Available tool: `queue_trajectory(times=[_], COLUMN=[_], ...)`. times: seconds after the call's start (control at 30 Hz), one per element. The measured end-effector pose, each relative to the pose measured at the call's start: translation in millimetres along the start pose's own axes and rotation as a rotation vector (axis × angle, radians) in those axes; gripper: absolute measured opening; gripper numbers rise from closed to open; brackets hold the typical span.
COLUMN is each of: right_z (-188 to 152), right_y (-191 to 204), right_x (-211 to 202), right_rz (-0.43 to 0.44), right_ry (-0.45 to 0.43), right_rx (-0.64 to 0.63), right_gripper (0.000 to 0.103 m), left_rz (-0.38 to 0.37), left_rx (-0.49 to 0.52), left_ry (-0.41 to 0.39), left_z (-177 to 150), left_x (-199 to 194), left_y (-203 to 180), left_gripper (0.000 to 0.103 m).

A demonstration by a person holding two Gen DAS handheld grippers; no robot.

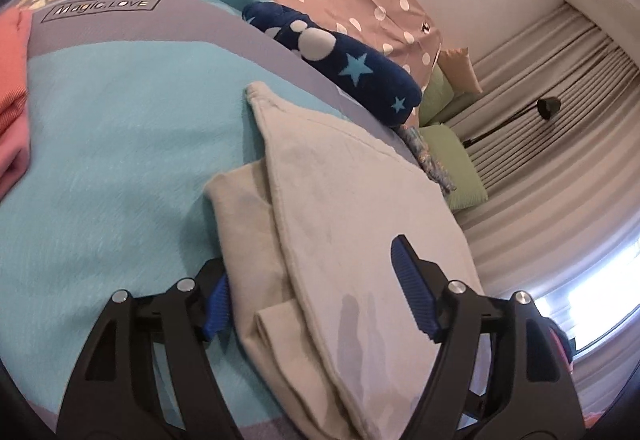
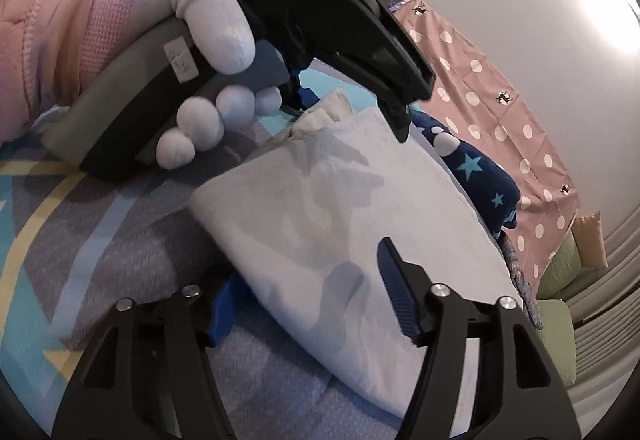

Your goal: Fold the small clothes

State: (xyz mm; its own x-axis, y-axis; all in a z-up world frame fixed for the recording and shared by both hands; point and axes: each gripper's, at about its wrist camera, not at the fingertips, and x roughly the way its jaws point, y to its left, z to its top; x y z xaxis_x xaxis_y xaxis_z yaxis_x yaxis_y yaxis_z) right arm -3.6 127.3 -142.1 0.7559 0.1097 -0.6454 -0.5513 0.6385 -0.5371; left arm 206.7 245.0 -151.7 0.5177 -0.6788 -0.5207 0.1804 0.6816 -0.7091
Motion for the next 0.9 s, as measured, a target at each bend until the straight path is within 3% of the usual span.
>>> queue_trajectory(times=[0.2,0.47,0.6,0.7,0.9], right_z=[1,4,7,8,8], right_y=[-2,-8,4,8,3], right_x=[3,10,6,4,6], right_rz=[0.013,0.025,0.028,0.023,0.035], right_ry=[0.000,0.003,-0.002,-0.004,-0.003], right_rx=[0.016,0.058,0.034,0.028,0.044], right_gripper=[0.065,0.061,0.045,0.042,0.041], left_rz=[-0.036,-0.012,-0.003,-0.007,-0.007], left_rx=[-0.045,0.000,-0.008,-0.052,-0.053], left_ry=[0.013,0.019,0.010,0.006,0.004], left_z=[13,19,19,21,21], left_x=[7,19,19,19,21], left_y=[6,-3,2,12,12], left_gripper=[0.073,0.070,0.055,0.040,0.037])
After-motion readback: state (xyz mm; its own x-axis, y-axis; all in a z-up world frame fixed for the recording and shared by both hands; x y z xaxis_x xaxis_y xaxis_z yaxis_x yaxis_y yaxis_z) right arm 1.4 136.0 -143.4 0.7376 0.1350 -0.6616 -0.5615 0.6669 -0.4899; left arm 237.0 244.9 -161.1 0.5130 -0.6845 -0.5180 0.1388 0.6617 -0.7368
